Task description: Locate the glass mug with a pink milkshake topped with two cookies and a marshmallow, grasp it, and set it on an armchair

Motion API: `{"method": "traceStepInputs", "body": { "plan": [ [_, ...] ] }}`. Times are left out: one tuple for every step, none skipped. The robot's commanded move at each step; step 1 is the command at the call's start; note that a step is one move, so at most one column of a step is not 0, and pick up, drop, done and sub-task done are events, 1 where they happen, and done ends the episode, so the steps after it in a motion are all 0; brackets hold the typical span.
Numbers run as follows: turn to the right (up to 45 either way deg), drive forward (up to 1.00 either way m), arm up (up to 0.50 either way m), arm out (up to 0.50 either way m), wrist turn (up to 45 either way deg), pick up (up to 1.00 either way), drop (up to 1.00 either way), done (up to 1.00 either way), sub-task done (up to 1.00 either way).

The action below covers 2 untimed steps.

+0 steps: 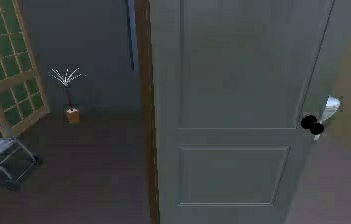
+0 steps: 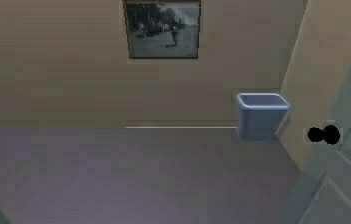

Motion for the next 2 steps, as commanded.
{"method": "traceStepInputs", "body": {
  "plan": [
    [-45.0,0.0,0.0,0.0,0.0,0.0,0.0,0.0,0.0],
    [-12.0,0.0,0.0,0.0,0.0,0.0,0.0,0.0,0.0]
  ]
}}
